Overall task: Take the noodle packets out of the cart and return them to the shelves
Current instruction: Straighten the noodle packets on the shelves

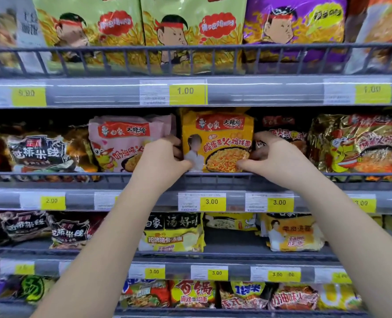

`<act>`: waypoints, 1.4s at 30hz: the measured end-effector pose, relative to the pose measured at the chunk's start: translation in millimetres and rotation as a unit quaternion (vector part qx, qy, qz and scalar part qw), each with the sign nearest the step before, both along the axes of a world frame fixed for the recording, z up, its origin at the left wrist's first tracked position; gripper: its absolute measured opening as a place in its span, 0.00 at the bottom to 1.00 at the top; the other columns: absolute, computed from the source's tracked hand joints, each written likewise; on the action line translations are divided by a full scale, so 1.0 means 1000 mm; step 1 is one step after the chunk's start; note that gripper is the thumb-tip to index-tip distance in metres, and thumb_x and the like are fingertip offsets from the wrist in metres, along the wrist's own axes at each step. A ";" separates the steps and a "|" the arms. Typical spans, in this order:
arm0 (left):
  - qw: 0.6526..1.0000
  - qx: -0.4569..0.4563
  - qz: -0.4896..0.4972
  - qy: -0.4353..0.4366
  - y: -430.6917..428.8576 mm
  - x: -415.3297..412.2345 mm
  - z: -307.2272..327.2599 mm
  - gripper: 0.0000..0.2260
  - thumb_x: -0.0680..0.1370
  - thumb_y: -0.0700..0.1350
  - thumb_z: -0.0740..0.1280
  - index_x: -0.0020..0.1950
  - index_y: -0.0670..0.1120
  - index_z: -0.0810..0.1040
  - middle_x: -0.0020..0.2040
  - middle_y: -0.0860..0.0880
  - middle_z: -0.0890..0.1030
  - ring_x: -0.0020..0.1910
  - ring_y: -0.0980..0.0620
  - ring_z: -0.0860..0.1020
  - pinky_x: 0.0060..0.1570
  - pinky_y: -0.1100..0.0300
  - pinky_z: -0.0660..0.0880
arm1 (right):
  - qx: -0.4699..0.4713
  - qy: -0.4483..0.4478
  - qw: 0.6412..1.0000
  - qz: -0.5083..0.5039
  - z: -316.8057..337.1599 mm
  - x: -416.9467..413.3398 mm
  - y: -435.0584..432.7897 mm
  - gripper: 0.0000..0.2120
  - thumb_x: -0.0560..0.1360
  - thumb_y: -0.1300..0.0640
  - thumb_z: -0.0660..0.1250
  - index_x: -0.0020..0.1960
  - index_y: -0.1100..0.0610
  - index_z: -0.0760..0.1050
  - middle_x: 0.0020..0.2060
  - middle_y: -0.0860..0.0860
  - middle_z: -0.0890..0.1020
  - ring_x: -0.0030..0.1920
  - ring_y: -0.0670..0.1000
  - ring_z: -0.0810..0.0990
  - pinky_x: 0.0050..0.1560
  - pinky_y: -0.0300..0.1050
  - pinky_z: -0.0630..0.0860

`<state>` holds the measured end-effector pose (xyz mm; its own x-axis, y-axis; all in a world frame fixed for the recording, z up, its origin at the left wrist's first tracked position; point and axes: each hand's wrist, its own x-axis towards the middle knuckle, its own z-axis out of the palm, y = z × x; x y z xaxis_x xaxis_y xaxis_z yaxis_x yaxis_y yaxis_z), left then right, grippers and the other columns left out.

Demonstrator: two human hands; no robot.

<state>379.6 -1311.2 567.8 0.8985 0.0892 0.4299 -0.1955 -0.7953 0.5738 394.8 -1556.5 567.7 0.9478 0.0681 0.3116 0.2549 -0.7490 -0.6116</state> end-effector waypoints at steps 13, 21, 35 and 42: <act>0.995 -0.010 0.018 -0.093 -0.003 -0.021 -0.002 0.13 0.81 0.57 0.67 0.57 0.49 0.82 0.43 0.56 0.83 0.47 0.52 0.82 0.49 0.54 0.80 | -0.019 -0.089 0.996 0.015 0.006 -0.017 -0.004 0.08 0.79 0.38 0.66 0.53 0.41 0.74 0.42 0.37 0.80 0.44 0.33 0.75 0.39 0.30 0.68; 0.995 -0.036 0.043 -0.085 -0.012 -0.008 -0.003 0.13 0.84 0.56 0.61 0.51 0.48 0.79 0.36 0.50 0.81 0.37 0.48 0.78 0.36 0.55 0.69 | 0.020 -0.087 0.996 -0.006 0.003 -0.002 0.001 0.15 0.81 0.39 0.63 0.56 0.49 0.78 0.41 0.45 0.84 0.45 0.43 0.81 0.39 0.36 0.71; 0.998 0.002 0.042 -0.038 -0.003 -0.001 -0.014 0.14 0.80 0.57 0.66 0.58 0.49 0.79 0.36 0.52 0.83 0.39 0.49 0.81 0.36 0.57 0.74 | 0.020 -0.063 0.997 -0.027 0.003 0.010 0.007 0.21 0.82 0.36 0.59 0.40 0.51 0.73 0.32 0.52 0.80 0.37 0.53 0.80 0.35 0.46 0.70; 0.998 0.005 0.047 -0.035 -0.007 -0.007 -0.013 0.16 0.81 0.59 0.65 0.60 0.49 0.78 0.41 0.55 0.83 0.44 0.50 0.82 0.47 0.50 0.81 | -0.009 -0.051 0.998 -0.024 0.000 0.002 0.005 0.18 0.80 0.33 0.61 0.53 0.47 0.75 0.40 0.43 0.79 0.42 0.42 0.76 0.43 0.45 0.74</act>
